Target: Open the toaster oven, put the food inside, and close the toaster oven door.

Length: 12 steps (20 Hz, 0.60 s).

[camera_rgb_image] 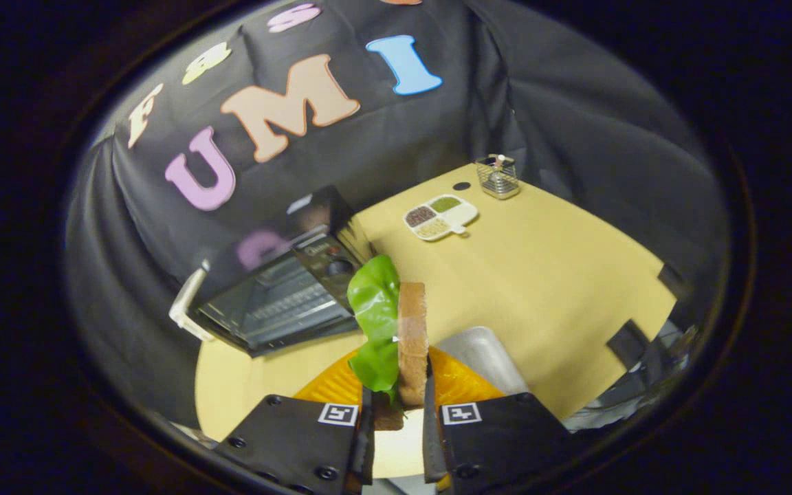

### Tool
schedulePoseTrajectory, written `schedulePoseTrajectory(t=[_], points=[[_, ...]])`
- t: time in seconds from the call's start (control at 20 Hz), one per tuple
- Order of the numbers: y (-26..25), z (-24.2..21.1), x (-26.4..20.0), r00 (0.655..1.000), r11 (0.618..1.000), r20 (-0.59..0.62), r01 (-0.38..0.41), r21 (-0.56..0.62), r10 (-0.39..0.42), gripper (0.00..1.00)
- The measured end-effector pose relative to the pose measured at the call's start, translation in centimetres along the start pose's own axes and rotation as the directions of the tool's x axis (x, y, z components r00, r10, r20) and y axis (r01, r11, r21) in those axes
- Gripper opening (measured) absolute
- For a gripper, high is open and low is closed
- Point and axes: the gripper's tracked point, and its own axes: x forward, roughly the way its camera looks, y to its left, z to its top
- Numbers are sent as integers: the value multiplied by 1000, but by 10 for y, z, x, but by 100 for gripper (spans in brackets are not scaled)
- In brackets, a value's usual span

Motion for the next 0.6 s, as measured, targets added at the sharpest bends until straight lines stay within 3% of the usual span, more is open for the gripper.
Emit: schedulePoseTrajectory(t=[0.4,0.6], points=[[111,-59,25,990,945,34,-138,295,134,30],[148,-78,45,983,869,61,-181,461,172,30]])
